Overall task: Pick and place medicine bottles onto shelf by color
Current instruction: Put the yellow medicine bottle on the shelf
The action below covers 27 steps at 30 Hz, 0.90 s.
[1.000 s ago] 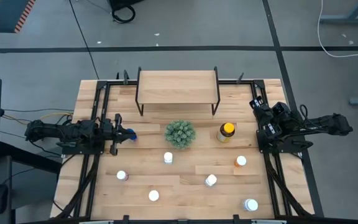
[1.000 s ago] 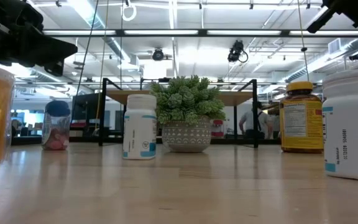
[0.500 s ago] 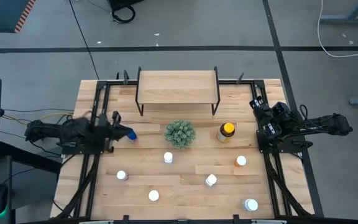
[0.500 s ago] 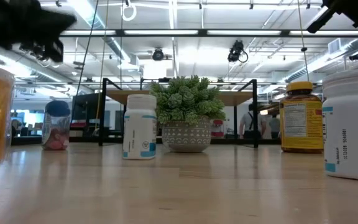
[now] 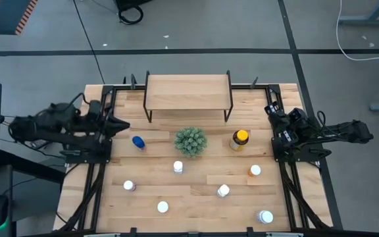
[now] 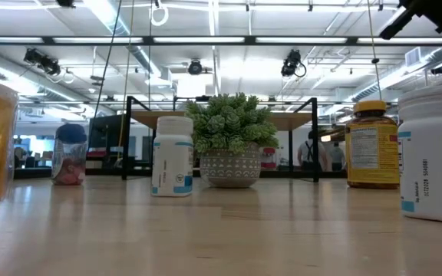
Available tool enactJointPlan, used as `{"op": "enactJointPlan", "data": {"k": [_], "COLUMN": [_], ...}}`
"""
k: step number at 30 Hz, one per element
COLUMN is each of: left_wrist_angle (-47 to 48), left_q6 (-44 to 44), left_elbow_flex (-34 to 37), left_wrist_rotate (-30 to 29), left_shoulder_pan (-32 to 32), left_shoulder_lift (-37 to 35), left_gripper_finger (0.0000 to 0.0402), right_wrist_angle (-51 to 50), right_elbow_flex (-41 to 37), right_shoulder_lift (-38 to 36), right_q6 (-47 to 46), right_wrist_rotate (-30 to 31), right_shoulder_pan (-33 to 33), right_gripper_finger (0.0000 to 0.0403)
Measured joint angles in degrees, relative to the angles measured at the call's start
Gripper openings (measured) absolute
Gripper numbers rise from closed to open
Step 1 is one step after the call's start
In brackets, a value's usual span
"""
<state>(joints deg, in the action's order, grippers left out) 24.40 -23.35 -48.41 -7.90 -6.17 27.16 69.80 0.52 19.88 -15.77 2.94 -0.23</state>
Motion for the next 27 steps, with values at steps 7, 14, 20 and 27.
{"op": "enactJointPlan", "data": {"k": [7, 14, 20, 27], "left_wrist_angle": [-3.6, -6.2, -1.9, -2.7], "left_q6": [0.8, 9.0, -1.7, -7.5], "left_elbow_flex": [-14.1, -22.7, -24.6, -24.6], "left_wrist_rotate": [0.0, -9.5, -11.7, -11.4], "left_shoulder_pan": [0.0, 0.1, 1.4, 1.4], "left_shoulder_lift": [9.8, 17.9, 23.1, 25.1], "left_gripper_finger": [0.0025, 0.0032, 0.0034, 0.0028], "right_wrist_angle": [2.3, -16.4, -78.1, -113.7], "right_elbow_flex": [7.1, 23.6, 48.9, 69.3], "right_shoulder_lift": [0.0, 0.9, 8.1, 19.6], "right_q6": [-8.1, 0.9, -0.3, -8.2], "right_wrist_rotate": [0.0, 10.8, 17.8, 8.4], "right_shoulder_pan": [0.0, -0.1, -0.1, -0.1], "right_gripper_finger": [0.0006, 0.0006, 0.0006, 0.0006]}}
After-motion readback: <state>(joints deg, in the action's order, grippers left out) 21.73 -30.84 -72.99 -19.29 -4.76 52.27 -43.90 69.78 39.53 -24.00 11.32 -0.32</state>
